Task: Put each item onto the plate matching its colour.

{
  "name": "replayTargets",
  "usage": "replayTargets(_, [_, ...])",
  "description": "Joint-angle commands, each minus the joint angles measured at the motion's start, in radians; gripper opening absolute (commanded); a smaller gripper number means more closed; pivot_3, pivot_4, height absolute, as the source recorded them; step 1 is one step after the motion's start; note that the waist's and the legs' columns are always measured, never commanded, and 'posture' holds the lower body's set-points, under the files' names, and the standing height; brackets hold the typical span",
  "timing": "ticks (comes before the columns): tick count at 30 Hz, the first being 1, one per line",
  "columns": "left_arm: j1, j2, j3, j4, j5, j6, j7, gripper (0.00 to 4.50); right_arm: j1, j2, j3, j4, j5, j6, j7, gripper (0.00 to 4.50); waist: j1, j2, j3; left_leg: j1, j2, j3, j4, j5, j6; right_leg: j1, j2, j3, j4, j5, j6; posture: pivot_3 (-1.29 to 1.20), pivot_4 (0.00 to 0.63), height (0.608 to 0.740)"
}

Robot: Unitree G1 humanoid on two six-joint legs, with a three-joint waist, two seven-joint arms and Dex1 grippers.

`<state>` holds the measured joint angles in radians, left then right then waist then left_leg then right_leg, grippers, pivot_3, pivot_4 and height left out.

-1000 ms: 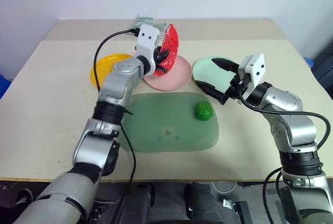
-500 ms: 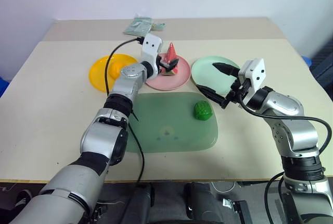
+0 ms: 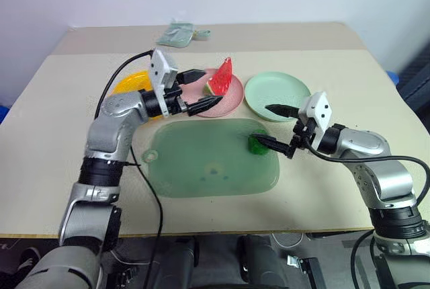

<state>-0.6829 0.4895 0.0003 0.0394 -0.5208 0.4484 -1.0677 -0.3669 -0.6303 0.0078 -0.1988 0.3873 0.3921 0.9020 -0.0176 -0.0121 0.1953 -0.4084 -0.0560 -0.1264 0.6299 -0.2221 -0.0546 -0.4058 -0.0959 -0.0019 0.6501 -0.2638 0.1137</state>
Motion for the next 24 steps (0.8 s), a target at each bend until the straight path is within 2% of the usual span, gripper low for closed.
replayTargets(1, [0.08, 0.093, 0.052, -0.123, -0.079, 0.028, -0.102, 4.47, -0.002, 0.019, 0.016, -0.005, -0.014, -0.017, -0.011, 4.5, -0.002, 0.0, 0.0, 0.0, 0.0, 0.0, -0.001, 0.0, 0.0, 0.0, 0.0, 0.0, 0.0, 0.0, 0.0, 0.0, 0.15, 0.74])
replayTargets(3, [0.117, 0.117, 0.068, -0.149, -0.088, 0.002, -0.123, 4.47, -0.004, 0.03, 0.025, 0.003, -0.027, -0.025, -0.023, 4.5, 0.0, 0.0, 0.0, 0.0, 0.0, 0.0, -0.001, 0.0, 0.0, -0.001, 0.0, 0.0, 0.0, 0.0, 0.0, 0.0, 0.15, 0.74])
replayTargets(7, [0.177, 0.193, 0.096, -0.197, -0.161, 0.111, -0.148, 4.47, -0.002, 0.031, 0.045, 0.035, -0.063, -0.042, -0.027, 4.5, 0.005, 0.0, 0.0, 0.0, 0.0, 0.0, -0.001, 0.0, 0.0, 0.0, 0.0, 0.0, 0.0, 0.0, 0.0, 0.0, 0.15, 0.74])
replayTargets(10, [0.265, 0.189, 0.117, -0.252, -0.177, 0.054, -0.174, 4.47, -0.009, 0.0, 0.085, 0.087, -0.131, -0.047, -0.025, 4.5, 0.003, 0.001, 0.0, 0.0, 0.0, 0.0, -0.001, 0.0, 0.0, 0.0, -0.001, 0.0, -0.001, 0.0, 0.0, 0.0, 0.15, 0.74])
replayTargets(13, [0.284, 0.189, 0.114, -0.262, -0.17, 0.041, -0.169, 4.47, -0.016, -0.019, 0.113, 0.131, -0.19, -0.038, -0.038, 4.5, 0.006, 0.001, 0.0, 0.0, 0.0, 0.0, -0.001, 0.0, 0.001, 0.0, -0.001, 0.0, -0.001, 0.0, 0.0, 0.0, 0.15, 0.74])
replayTargets(16, [0.287, 0.196, 0.103, -0.26, -0.157, 0.033, -0.171, 4.47, -0.011, -0.015, 0.102, 0.11, -0.152, -0.004, -0.007, 4.5, 0.004, 0.001, 0.0, 0.0, 0.0, 0.0, -0.001, 0.0, 0.0, 0.0, 0.0, 0.0, -0.001, 0.0, 0.0, 0.0, 0.15, 0.74])
replayTargets(19, [0.286, 0.192, 0.097, -0.261, -0.159, 0.03, -0.168, 4.5, -0.023, 0.0, 0.079, 0.089, -0.12, 0.037, -0.009, 3.61, 0.003, 0.001, 0.0, 0.0, 0.0, 0.0, -0.001, 0.0, 0.001, 0.0, 0.0, 0.0, -0.001, 0.0, 0.0, 0.0, 0.15, 0.74])
replayTargets(21, [0.284, 0.189, 0.096, -0.259, -0.164, 0.034, -0.167, 4.5, -0.04, 0.02, 0.049, 0.077, -0.091, 0.05, -0.026, 2.73, 0.003, 0.001, 0.0, 0.0, 0.0, 0.0, -0.001, 0.0, 0.001, 0.0, 0.0, 0.0, -0.001, 0.0, 0.0, 0.0, 0.15, 0.74])
replayTargets(22, [0.284, 0.187, 0.095, -0.258, -0.16, 0.027, -0.166, 4.5, -0.047, 0.027, 0.039, 0.077, -0.085, 0.05, -0.034, 2.58, 0.002, 0.001, 0.0, 0.0, 0.0, 0.0, -0.001, 0.0, 0.001, 0.0, 0.0, 0.0, -0.001, 0.0, 0.0, 0.0, 0.15, 0.74])
replayTargets(24, [0.277, 0.179, 0.096, -0.252, -0.152, 0.017, -0.157, 4.5, -0.054, 0.029, 0.03, 0.079, -0.087, 0.048, -0.041, 2.58, 0.003, 0.001, 0.0, 0.0, 0.001, 0.0, -0.001, 0.0, 0.001, 0.0, 0.0, 0.0, -0.001, 0.0, 0.0, 0.0, 0.15, 0.74])
